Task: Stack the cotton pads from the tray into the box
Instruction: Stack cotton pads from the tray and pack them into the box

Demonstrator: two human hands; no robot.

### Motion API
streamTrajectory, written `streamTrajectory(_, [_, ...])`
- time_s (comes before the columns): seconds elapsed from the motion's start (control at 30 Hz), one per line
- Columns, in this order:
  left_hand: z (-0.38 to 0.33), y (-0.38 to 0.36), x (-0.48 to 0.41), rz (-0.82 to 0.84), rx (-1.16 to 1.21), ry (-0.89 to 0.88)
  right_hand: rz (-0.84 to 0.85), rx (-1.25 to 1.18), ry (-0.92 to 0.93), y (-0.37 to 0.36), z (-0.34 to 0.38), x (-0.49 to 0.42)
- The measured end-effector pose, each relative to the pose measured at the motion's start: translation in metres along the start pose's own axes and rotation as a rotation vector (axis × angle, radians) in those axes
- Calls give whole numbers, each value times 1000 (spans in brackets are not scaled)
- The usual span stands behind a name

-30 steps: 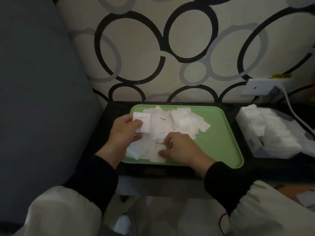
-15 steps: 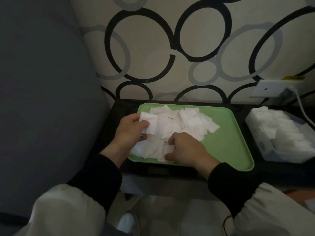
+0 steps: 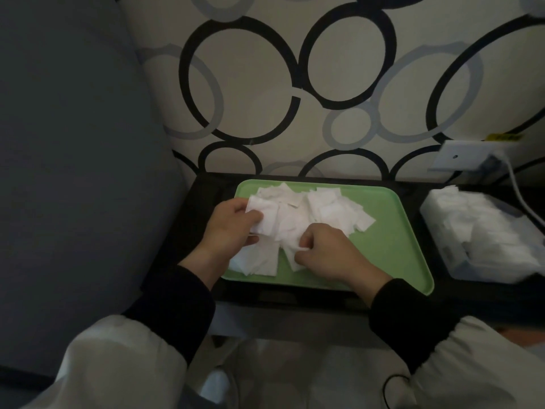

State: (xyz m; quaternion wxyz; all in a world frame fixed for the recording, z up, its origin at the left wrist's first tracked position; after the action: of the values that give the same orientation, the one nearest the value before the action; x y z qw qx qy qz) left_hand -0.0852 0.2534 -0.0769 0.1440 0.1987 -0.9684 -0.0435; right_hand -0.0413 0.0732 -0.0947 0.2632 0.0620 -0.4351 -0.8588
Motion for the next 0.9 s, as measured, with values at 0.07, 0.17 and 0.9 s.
streamTrajectory(0.07, [0,-2,0,7,-3,0,-26,-108,-14,8,-5,1])
streamTrajectory(0.17, [-2,-8,1,28,6,8,-31,-223,1,17,-18,2])
streamTrajectory(0.9, [-10,-75,23,307,117,6,-231,-884,-10,60,-28,28])
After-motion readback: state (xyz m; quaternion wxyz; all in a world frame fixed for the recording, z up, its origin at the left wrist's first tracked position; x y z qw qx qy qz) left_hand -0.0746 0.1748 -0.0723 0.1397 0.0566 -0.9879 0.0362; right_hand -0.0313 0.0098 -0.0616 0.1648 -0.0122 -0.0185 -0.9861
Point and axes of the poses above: each hand's wrist, its own x-axis away from the middle knuckle, its own y-axis out of the back of the hand, z = x × y, the point moved 1 cm from there along -x, towards the middle knuckle, and after that the axes turned 5 degrees about y, right-handed, at the moved point
